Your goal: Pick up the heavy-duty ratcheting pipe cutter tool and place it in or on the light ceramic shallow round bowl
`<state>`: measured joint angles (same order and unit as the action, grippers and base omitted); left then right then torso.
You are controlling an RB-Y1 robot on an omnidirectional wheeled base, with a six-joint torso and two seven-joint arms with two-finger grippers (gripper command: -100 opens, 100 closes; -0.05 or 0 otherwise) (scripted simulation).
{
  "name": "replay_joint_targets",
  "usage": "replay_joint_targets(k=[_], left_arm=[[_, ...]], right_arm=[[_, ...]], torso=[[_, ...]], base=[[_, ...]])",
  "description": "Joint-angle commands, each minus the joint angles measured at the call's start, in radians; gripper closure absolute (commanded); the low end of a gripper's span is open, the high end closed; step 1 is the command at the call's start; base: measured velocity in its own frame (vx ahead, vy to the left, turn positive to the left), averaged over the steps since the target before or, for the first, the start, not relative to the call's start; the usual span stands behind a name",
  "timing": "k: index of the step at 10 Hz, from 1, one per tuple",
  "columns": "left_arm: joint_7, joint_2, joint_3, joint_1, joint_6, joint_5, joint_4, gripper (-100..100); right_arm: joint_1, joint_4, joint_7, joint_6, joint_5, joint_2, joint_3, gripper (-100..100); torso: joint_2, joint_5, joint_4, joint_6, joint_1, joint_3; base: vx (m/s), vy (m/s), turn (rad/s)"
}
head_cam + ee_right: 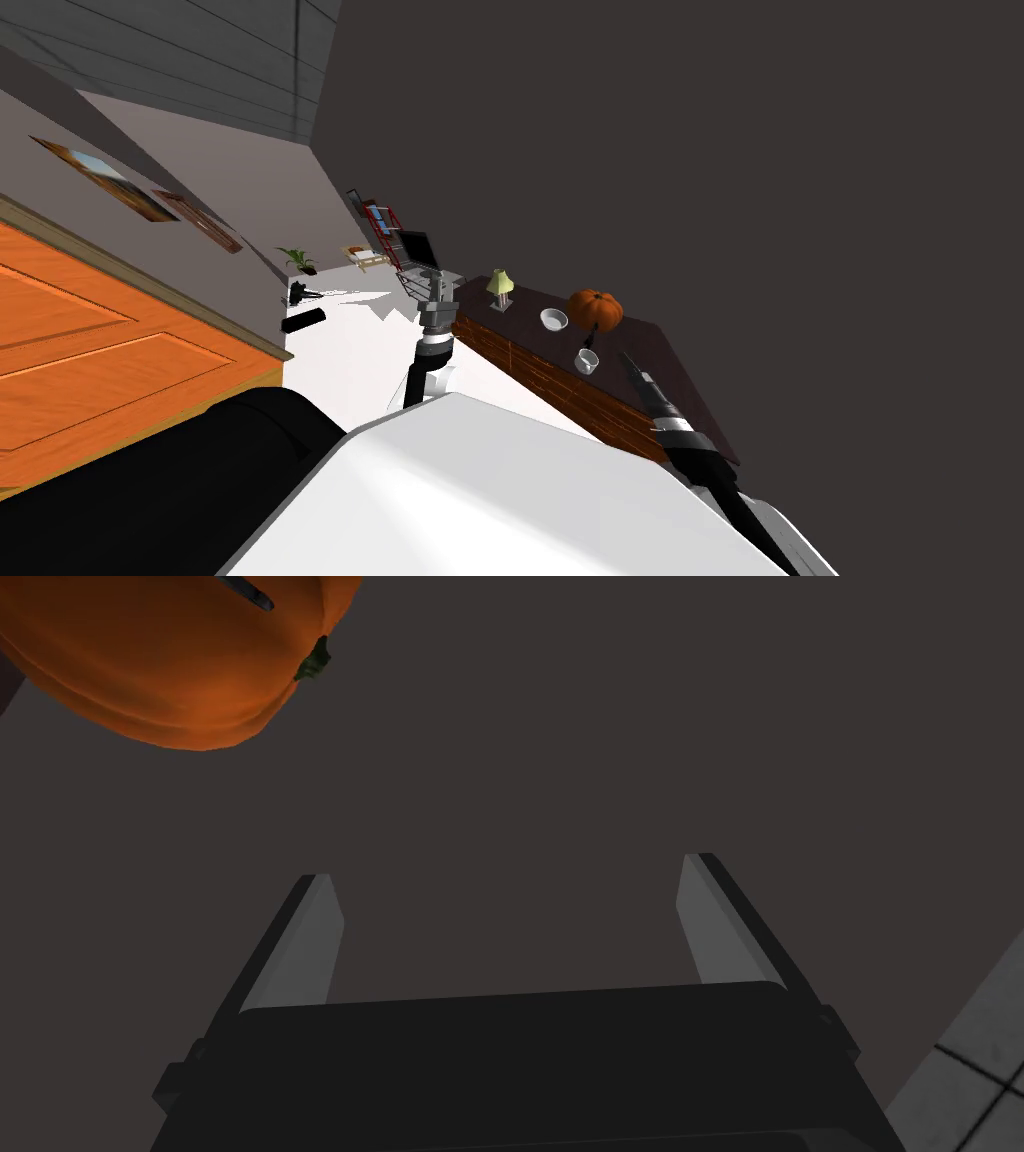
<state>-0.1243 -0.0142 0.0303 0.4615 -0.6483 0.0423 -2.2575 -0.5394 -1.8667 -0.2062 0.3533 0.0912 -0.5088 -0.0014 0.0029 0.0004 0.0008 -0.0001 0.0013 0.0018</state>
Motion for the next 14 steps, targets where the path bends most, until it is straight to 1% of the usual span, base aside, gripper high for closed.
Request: replay_joint_targets(k=[1,3,4,5,7,9,10,13,14], left_arm=[[0.000,0.000,0.000,0.000,0.000,0.000,0.000,0],[0.000,0.000,0.000,0.000,0.000,0.000,0.000,0],[0.000,0.000,0.000,0.000,0.000,0.000,0.000,0],[0.000,0.000,0.000,0.000,0.000,0.000,0.000,0],[0.000,0.000,0.000,0.000,0.000,0.000,0.000,0],[0.000,0.000,0.000,0.000,0.000,0.000,0.000,0],[0.000,0.000,0.000,0.000,0.000,0.000,0.000,0],[0.000,0.000,0.000,0.000,0.000,0.000,0.000,0],[0.000,0.000,0.000,0.000,0.000,0.000,0.000,0]], right_arm=[[0.008,0.016,-0.005,-0.030,0.008,-0.014,0.008,-100],[0.004,0.093,-0.010,-0.070,0.026,-0.076,0.018,-100],[0.002,0.123,-0.012,-0.089,0.036,-0.104,0.024,-100],[0.002,0.132,-0.012,-0.089,0.036,-0.107,0.024,-100],[-0.003,0.206,-0.016,-0.128,0.056,-0.163,0.038,-100],[-0.008,0.278,-0.020,-0.166,0.076,-0.222,0.053,-100],[-0.008,0.284,-0.020,-0.166,0.076,-0.223,0.053,-100],[-0.018,0.394,-0.024,-0.220,0.108,-0.303,0.078,-100],[-0.022,0.421,-0.025,-0.237,0.118,-0.328,0.086,-100]], torso=[[0.000,0.000,0.000,0.000,0.000,0.000],[-0.001,0.000,0.000,0.000,0.001,0.000],[-0.001,0.001,0.000,0.000,0.002,0.000],[-0.001,0.001,0.000,0.000,0.004,-0.001],[-0.003,0.000,-0.001,0.000,0.001,-0.002],[-0.005,0.001,-0.001,0.000,0.002,-0.003],[-0.007,0.001,-0.001,0.000,0.003,-0.004],[-0.007,0.001,-0.001,0.000,0.002,-0.004],[-0.009,0.001,-0.002,0.000,0.004,-0.005]], base=[[-0.030,0.039,0.053],[-0.031,0.073,0.182],[-0.024,0.107,0.224],[-0.005,0.073,0.068],[0.018,0.074,0.216],[0.059,0.097,0.238],[0.057,0.075,0.071],[0.080,0.081,0.246],[0.132,0.092,0.217]])
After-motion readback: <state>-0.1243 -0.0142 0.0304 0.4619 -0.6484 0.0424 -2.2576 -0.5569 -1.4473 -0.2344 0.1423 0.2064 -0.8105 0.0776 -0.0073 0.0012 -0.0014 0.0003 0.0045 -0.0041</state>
